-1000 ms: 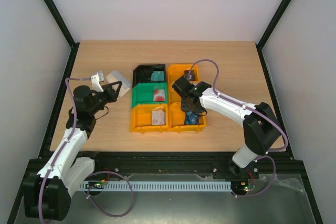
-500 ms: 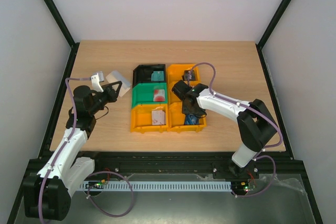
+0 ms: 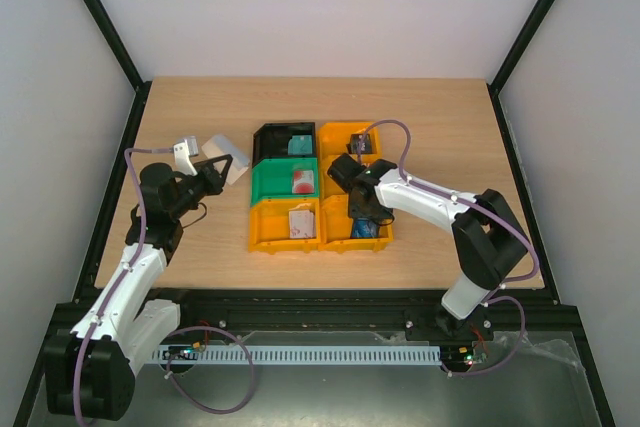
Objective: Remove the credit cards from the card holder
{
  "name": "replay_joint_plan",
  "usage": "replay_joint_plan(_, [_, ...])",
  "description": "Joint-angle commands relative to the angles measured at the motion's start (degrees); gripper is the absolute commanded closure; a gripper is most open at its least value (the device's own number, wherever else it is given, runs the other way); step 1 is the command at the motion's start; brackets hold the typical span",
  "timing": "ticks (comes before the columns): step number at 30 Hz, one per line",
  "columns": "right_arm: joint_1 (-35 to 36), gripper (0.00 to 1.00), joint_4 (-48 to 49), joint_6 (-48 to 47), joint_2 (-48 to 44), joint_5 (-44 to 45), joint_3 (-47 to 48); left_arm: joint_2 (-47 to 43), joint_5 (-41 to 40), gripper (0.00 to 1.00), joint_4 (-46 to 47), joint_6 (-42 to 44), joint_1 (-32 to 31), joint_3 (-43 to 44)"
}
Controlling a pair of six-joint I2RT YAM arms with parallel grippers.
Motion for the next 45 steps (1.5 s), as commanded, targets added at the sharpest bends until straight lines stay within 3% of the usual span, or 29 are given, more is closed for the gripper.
replay_joint_plan(1, [-0.16, 0.89, -3.21, 0.34, -1.71, 2.85, 0.23, -0.08, 0.64, 0.98, 2.59, 0.91, 0.30, -0.11])
replay_joint_plan(7, [-0.16, 0.98, -5.05, 0.32, -2.57, 4.74, 1.08, -0.10, 0.73, 0.98, 2.56, 0.95, 0.33, -0.12])
replay_joint_plan(17, [-0.10, 0.98, -7.64, 0.20, -3.27, 8.85, 2.67, -0.20, 0.73, 0.98, 2.55, 0.90, 0.38, -0.26])
replay_joint_plan(30, [1.10, 0.98, -15.38, -2.92, -3.83, 9.30, 12.22, 0.23, 0.80, 0.98, 2.99, 0.93, 0.38, -0.24])
replay_joint_plan(37, [2.63, 0.98, -1.14, -8.53, -8.98, -9.95, 9.04, 0.47, 0.88, 0.98, 3.25, 0.92, 0.38, -0.13])
replay_joint_plan(45, [3.18, 0.98, 14.09, -7.45, -13.21, -12.22, -2.11, 0.33, 0.42, 0.98, 3.40, 0.98, 0.38, -0.27])
